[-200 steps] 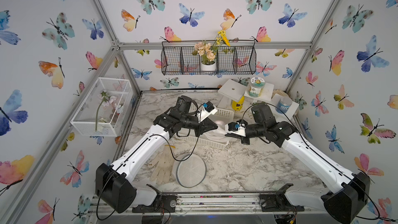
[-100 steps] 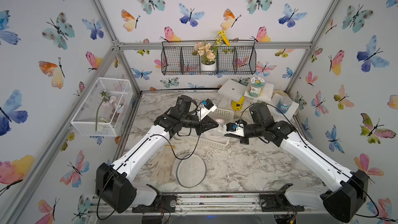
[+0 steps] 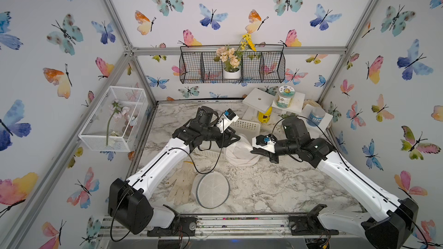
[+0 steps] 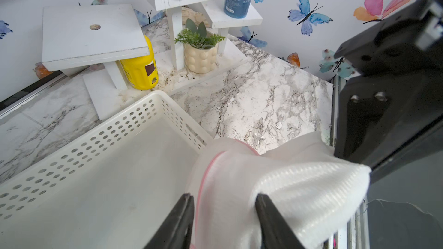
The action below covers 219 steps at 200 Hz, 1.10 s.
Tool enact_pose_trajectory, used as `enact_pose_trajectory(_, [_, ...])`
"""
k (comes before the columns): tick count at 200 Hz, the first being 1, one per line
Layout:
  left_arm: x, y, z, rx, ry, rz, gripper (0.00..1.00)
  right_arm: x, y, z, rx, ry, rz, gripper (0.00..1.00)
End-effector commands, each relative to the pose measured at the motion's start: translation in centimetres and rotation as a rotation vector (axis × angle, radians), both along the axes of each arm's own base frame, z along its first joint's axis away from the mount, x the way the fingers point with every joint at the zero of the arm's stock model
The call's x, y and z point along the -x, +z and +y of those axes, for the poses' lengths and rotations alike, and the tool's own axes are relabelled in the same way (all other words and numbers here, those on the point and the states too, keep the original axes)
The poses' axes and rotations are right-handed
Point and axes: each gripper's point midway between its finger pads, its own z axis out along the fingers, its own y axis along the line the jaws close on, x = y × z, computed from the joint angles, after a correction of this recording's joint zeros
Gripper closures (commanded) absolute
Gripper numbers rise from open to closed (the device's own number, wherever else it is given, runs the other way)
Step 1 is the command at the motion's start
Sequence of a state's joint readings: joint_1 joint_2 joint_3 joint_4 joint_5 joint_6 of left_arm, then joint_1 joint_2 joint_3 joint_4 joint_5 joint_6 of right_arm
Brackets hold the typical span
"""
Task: Turn the laundry bag inside out
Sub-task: Turn over the laundry bag.
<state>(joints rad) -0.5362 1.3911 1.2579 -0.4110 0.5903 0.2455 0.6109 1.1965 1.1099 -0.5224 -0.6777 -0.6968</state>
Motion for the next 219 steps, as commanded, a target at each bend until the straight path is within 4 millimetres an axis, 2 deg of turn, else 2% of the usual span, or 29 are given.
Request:
enact_pose_trajectory(1, [-1.1,0.5,2.1,-0.075,0.11,-0.085,0.5,0.3,1.4,0.7,-0.079,-0.006,0.031,0.97])
enact_pose_trajectory(20, [-1.5,3.8,3.2,-0.029,0.183,-0.2,0.46,-1.0,1.1,0.8,-0.11,-0.111,0.095,0.97])
enact_pose_trajectory(42, [-0.9,7.9,4.4,0.065,0.247,-0.324,0.38,-1.8,1.6,0.9,-0.176,-0.193,0.159,0.97])
enact_pose_trajectory(57, [0.1,8.8,4.9,0.094,0.242,-0.347,0.35,-2.2,2.0,0.8,-0.204,-0.243,0.19,0.97])
enact_pose_trajectory(75, [1.4,7.9,5.2,0.089,0.203,-0.313,0.31,-2.6,2.2,0.6,-0.211,-0.28,0.206,0.97])
enact_pose_trajectory(109, [4.0,4.3,4.9,0.083,0.094,-0.211,0.27,-2.8,2.6,0.6,-0.202,-0.3,0.235,0.97])
enact_pose_trajectory(128, [3.3,2.5,5.1,0.048,0.119,-0.183,0.27,-2.4,3.2,0.9,-0.216,-0.274,0.246,0.97])
enact_pose_trajectory(158, [1.5,1.2,4.9,0.005,0.153,-0.173,0.28,-1.7,4.2,1.2,-0.249,-0.225,0.244,0.97])
enact_pose_trajectory(168, [1.1,1.0,4.7,-0.002,0.149,-0.168,0.31,-1.6,4.4,1.2,-0.253,-0.222,0.241,0.97])
enact_pose_trajectory(179, [0.7,1.0,4.5,-0.013,0.149,-0.162,0.39,-1.7,4.6,1.1,-0.255,-0.227,0.234,0.97])
enact_pose_trajectory(219, [-0.5,1.2,4.6,-0.04,0.177,-0.177,0.83,-2.2,4.9,0.5,-0.247,-0.274,0.191,0.97])
